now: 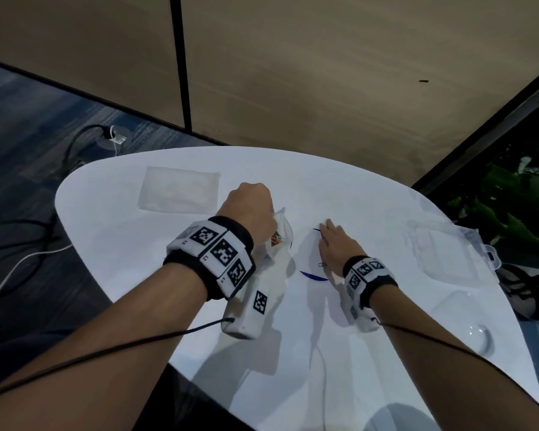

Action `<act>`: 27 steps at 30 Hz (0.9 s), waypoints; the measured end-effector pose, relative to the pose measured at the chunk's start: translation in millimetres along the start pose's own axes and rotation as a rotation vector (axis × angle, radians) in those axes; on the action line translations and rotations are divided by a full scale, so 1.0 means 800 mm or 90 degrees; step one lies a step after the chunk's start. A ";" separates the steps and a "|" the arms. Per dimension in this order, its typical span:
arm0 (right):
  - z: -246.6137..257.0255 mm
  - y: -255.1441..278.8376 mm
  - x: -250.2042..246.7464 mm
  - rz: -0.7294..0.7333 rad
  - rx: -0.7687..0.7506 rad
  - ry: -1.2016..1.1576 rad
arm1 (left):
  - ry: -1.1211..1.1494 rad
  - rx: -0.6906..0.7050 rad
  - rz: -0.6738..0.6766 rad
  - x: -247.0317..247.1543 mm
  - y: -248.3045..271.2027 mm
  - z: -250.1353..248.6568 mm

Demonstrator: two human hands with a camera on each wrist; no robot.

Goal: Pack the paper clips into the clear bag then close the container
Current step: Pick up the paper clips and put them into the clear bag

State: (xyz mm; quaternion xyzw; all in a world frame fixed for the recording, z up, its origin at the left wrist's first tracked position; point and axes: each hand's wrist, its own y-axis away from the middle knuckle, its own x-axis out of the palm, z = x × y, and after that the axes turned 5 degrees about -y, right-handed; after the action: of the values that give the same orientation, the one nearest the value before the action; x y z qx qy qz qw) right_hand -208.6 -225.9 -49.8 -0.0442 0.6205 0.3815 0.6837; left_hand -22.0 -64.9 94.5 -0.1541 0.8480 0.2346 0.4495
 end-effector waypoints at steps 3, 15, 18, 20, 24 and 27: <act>-0.010 0.036 0.023 0.002 -0.095 0.117 | -0.005 0.002 -0.003 -0.001 0.001 -0.002; -0.021 0.081 0.063 -0.121 -0.150 0.192 | -0.020 -0.008 0.004 -0.005 0.016 -0.001; -0.005 0.082 0.039 -0.090 -0.121 0.225 | -0.019 -0.002 0.008 -0.005 0.015 -0.002; 0.000 0.075 0.023 -0.067 -0.108 0.243 | -0.022 0.003 0.009 -0.004 0.013 -0.003; 0.001 0.056 -0.004 -0.127 -0.003 0.014 | -0.026 0.009 0.014 -0.003 0.009 -0.005; -0.002 0.049 -0.031 -0.187 0.107 -0.256 | -0.027 0.012 0.018 0.000 0.006 -0.007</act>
State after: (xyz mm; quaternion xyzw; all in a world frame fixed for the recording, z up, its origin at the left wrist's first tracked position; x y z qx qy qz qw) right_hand -230.8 -210.5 -12.0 0.0001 0.4889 0.2265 0.8424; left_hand -28.2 -63.7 98.3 -0.1327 0.8426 0.2360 0.4655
